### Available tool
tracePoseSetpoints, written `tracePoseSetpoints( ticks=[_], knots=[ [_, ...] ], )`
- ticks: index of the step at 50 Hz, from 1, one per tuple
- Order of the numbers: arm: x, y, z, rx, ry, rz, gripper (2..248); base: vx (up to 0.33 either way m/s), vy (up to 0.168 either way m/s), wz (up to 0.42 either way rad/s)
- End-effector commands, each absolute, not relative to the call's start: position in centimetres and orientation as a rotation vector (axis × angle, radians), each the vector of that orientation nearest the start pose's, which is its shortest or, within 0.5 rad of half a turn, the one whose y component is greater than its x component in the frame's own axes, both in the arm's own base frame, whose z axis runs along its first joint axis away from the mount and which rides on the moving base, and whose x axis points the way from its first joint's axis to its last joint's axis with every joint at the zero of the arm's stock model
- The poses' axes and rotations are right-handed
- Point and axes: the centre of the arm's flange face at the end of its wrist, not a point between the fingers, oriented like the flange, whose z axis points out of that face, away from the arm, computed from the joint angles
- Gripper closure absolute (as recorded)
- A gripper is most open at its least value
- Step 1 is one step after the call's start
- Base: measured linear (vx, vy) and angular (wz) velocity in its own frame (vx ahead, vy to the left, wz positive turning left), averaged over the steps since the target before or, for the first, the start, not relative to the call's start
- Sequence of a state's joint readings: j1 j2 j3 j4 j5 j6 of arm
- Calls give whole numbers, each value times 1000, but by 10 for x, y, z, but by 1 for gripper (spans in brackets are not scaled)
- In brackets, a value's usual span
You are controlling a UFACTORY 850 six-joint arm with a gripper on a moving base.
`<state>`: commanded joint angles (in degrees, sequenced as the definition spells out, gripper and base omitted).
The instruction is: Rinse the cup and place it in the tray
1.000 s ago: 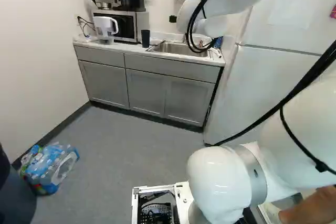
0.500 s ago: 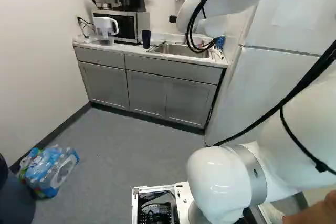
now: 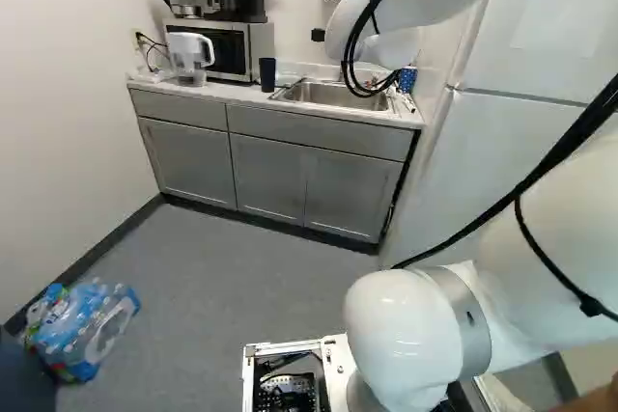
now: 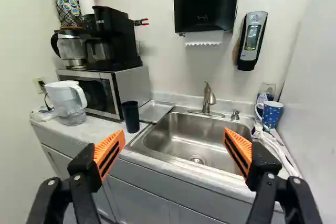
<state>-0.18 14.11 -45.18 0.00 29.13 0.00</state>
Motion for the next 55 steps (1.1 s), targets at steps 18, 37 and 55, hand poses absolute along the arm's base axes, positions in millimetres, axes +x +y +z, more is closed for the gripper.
tracePoseSetpoints(
  ticks=[18,37,55],
  knots=[
    [438,-1,651,-2253,3,-2192,3,129,1,-19],
    [438,-1,651,-2253,3,-2192,3,142,-11,-9],
    [438,-1,651,-2253,3,-2192,3,143,-29,-5]
  ],
)
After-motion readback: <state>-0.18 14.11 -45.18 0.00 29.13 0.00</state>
